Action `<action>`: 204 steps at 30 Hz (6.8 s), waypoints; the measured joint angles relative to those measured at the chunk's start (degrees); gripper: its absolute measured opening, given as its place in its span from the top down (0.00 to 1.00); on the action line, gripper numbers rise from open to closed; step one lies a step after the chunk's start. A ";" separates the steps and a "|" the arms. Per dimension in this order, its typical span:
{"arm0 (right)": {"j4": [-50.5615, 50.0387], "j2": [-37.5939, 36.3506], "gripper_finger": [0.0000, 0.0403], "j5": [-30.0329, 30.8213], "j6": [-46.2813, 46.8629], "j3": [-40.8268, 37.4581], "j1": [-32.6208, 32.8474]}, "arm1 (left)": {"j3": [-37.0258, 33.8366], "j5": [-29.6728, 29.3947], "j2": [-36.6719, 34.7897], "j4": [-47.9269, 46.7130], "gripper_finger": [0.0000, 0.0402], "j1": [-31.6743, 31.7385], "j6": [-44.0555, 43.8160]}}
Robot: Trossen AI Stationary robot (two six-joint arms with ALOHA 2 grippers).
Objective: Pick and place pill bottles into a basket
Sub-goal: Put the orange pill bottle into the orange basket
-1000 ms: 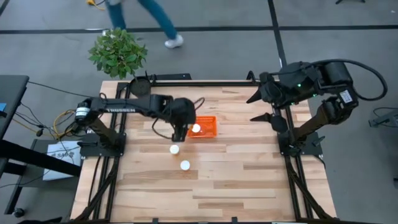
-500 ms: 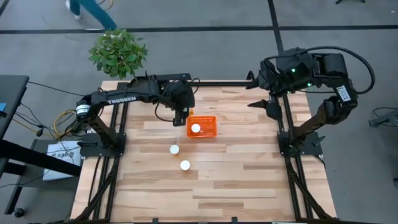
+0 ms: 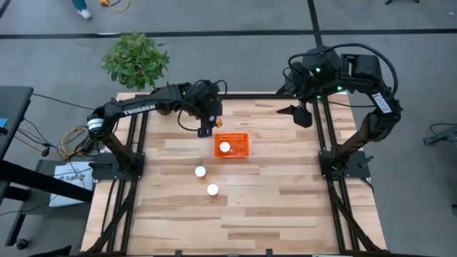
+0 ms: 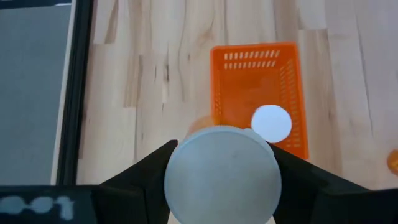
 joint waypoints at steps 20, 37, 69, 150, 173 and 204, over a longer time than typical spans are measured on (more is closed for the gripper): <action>0.01 1.17 0.26 -2.21 -1.58 0.04 -3.41 | 15.36 0.87 16.89 -9.91 0.51 -1.63 7.19; 0.02 1.17 0.26 -2.14 -1.39 0.04 -3.42 | 13.29 2.71 16.86 -4.21 0.51 -2.83 6.77; 0.01 1.17 0.26 -2.16 0.15 0.04 -3.29 | 13.31 6.00 24.95 0.65 0.51 -10.33 5.25; 0.01 1.17 0.26 -2.16 -0.35 0.04 -1.41 | 13.25 6.08 29.51 1.14 0.45 -11.20 4.25; 0.01 1.15 0.26 -2.16 -0.90 0.04 -1.41 | 14.91 7.68 31.64 -0.94 0.45 -11.31 3.12; 0.01 1.15 0.26 -2.16 -1.38 0.04 0.07 | 14.91 7.77 31.64 -3.77 0.45 -11.35 1.84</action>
